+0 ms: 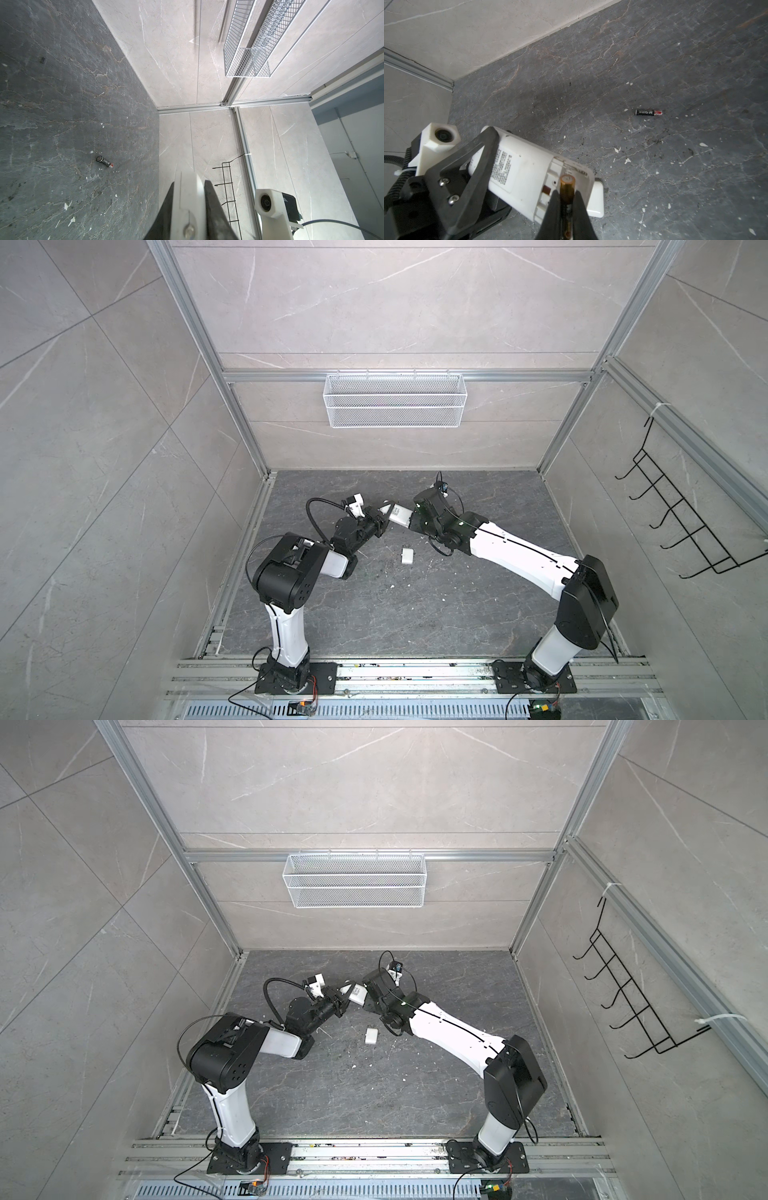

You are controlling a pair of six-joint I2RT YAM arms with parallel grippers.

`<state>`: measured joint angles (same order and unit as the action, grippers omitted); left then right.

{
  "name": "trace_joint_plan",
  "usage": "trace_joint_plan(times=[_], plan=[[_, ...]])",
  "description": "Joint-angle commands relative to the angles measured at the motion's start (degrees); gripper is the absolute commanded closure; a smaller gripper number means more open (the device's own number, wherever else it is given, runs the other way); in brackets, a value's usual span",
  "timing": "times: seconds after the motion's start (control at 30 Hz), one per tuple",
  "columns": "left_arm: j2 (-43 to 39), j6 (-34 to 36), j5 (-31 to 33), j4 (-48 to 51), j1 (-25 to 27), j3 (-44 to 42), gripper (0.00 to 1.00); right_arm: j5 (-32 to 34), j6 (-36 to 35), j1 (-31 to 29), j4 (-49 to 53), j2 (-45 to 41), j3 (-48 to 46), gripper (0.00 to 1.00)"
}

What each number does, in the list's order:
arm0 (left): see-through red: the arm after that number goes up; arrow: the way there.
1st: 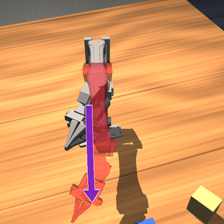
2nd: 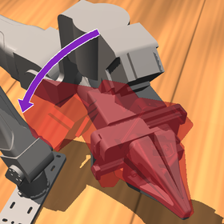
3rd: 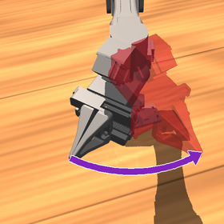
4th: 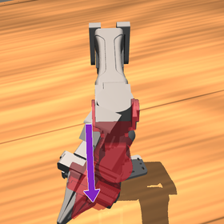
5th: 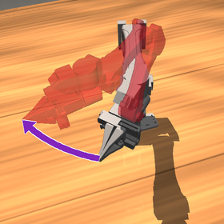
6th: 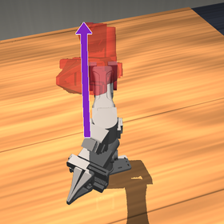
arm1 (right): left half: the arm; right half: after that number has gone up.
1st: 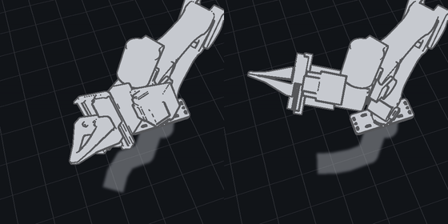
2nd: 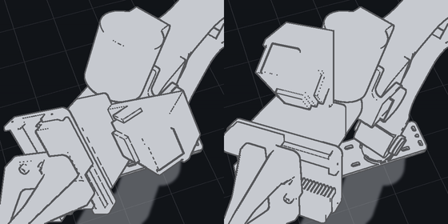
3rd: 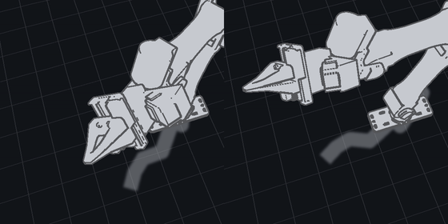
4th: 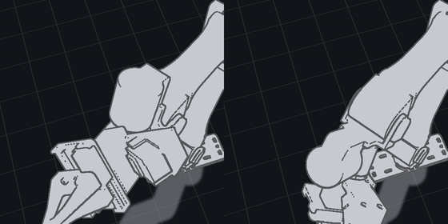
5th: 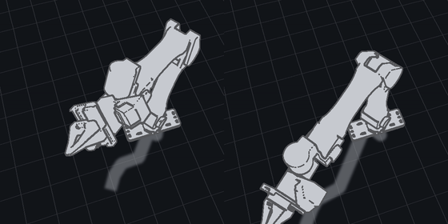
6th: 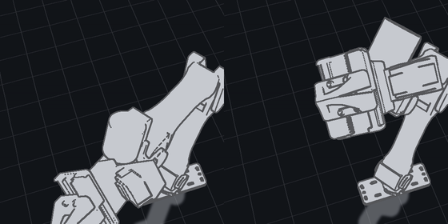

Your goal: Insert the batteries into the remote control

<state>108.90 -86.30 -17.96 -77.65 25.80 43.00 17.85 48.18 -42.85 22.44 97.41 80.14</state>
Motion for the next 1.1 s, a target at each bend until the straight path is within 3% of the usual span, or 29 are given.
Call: trace_joint_plan(times=[0.0,1.07], plan=[[-3.63,0.44,0.77,-3.56,0.13,-0.68,0.93,1.57,-1.33,-0.4,0.38,1.47,2.91,0.99],[-5.16,0.97,1.88,-3.56,-1.72,-0.94,0.93,-1.36,1.55,-1.56,-0.83,-0.26,-1.89,0.97]])
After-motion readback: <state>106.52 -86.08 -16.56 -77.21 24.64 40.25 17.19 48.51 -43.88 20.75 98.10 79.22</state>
